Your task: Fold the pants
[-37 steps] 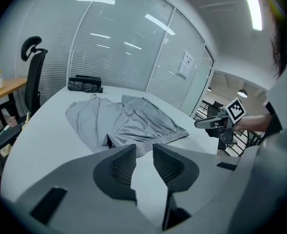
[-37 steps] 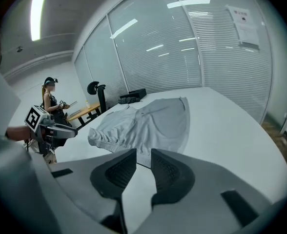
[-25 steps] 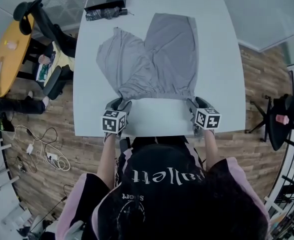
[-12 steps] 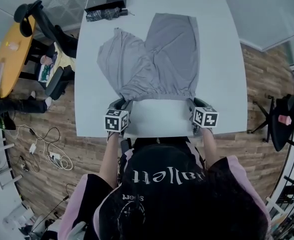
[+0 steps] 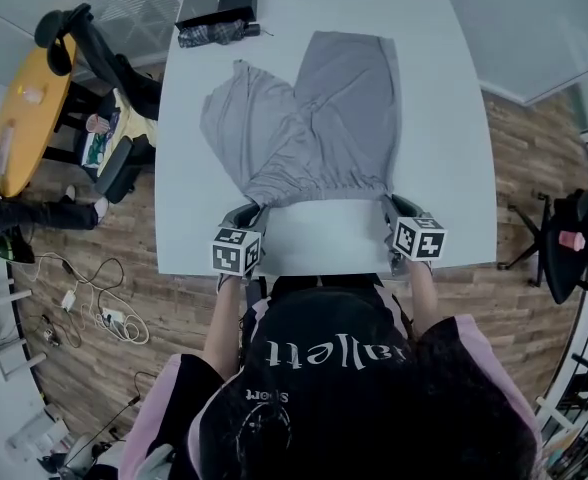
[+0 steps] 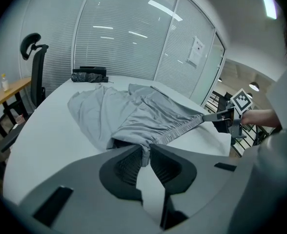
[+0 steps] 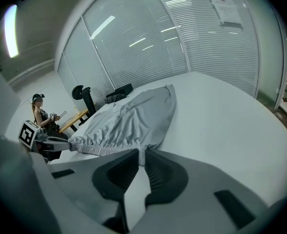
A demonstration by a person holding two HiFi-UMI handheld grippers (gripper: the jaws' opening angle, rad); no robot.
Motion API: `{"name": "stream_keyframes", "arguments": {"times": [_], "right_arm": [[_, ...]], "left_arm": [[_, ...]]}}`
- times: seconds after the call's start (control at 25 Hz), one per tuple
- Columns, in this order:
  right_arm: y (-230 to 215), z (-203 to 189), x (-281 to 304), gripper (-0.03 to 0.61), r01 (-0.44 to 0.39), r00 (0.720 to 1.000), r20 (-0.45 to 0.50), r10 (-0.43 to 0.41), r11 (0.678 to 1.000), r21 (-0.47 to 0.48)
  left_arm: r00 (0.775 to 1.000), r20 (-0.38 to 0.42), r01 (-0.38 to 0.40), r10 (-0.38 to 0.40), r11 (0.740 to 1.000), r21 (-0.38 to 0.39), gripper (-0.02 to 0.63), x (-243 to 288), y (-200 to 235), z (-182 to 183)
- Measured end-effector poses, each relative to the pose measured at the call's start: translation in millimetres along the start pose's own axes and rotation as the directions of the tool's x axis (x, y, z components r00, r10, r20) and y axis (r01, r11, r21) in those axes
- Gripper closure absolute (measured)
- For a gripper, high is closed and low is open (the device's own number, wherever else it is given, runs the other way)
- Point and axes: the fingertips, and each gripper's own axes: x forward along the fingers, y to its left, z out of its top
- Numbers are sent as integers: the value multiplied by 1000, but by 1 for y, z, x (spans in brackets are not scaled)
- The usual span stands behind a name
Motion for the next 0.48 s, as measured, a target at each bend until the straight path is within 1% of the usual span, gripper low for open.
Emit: {"name": "stream_keyframes", "arguments": {"times": [0.12, 0.24, 0.48], "right_arm": [[9, 6, -9, 529, -12, 1000, 18, 13, 999, -37], [18, 14, -18, 529, -32, 998, 43, 34, 998, -50], [40, 33, -37, 531, -68, 993, 90, 75, 995, -76]], "left_arm": [[999, 36, 30, -30, 999, 11, 549, -10, -11, 7], [994, 79, 68, -70, 997, 27, 554, -20, -24, 17], [973, 180, 135, -141, 990, 41, 557, -48, -45, 44]]}}
